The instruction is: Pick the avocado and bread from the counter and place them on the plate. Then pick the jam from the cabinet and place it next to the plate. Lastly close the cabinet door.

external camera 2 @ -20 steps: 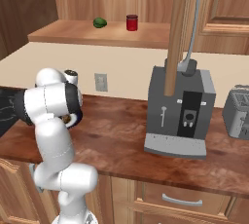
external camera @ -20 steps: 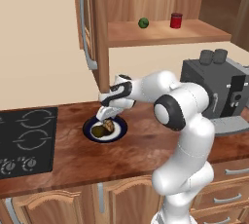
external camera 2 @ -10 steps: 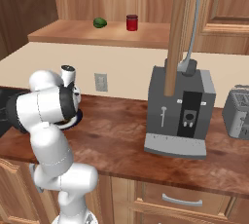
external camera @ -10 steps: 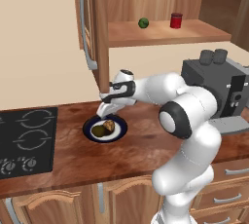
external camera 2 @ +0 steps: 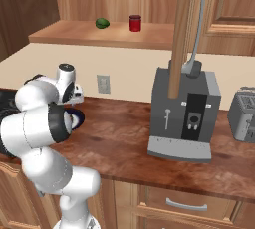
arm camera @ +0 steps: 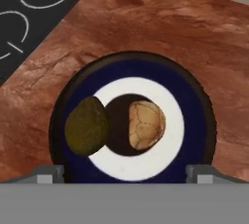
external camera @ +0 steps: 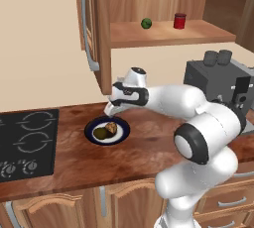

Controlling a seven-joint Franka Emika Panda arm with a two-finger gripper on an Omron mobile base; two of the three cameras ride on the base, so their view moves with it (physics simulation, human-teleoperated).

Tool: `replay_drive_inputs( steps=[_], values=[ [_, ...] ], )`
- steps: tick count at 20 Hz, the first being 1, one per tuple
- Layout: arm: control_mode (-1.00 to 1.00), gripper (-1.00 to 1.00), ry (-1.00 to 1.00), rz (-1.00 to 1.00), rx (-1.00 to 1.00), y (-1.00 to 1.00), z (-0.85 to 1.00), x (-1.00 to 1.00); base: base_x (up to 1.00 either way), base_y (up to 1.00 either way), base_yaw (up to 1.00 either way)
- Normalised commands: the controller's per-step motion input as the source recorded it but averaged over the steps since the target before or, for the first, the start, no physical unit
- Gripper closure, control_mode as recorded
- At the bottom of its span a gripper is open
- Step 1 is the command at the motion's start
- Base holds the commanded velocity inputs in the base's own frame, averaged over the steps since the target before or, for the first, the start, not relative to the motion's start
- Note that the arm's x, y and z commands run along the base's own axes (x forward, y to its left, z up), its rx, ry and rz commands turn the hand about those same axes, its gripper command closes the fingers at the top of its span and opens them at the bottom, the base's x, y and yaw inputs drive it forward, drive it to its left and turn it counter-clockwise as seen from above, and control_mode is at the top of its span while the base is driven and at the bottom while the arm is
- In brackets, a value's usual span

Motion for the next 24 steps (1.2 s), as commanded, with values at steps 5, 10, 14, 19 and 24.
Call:
replay_drive_inputs(
  steps=[5,10,14,19,24],
  values=[
    [-1.0,-1.0,-0.07,-0.13,0.0,-0.22,0.41,-0.36,0.0,0.0,0.0],
    [-1.0,-1.0,-0.07,-0.22,0.0,-0.14,0.42,-0.38,0.0,0.0,0.0],
    [-1.0,-1.0,-0.12,-0.2,0.0,-0.14,0.41,-0.41,0.0,0.0,0.0],
    [-1.0,-1.0,-0.09,-0.24,0.0,-0.17,0.42,-0.49,0.0,0.0,0.0],
    [-1.0,-1.0,-0.04,-0.21,0.0,-0.26,0.48,-0.51,0.0,0.0,0.0]
  ],
)
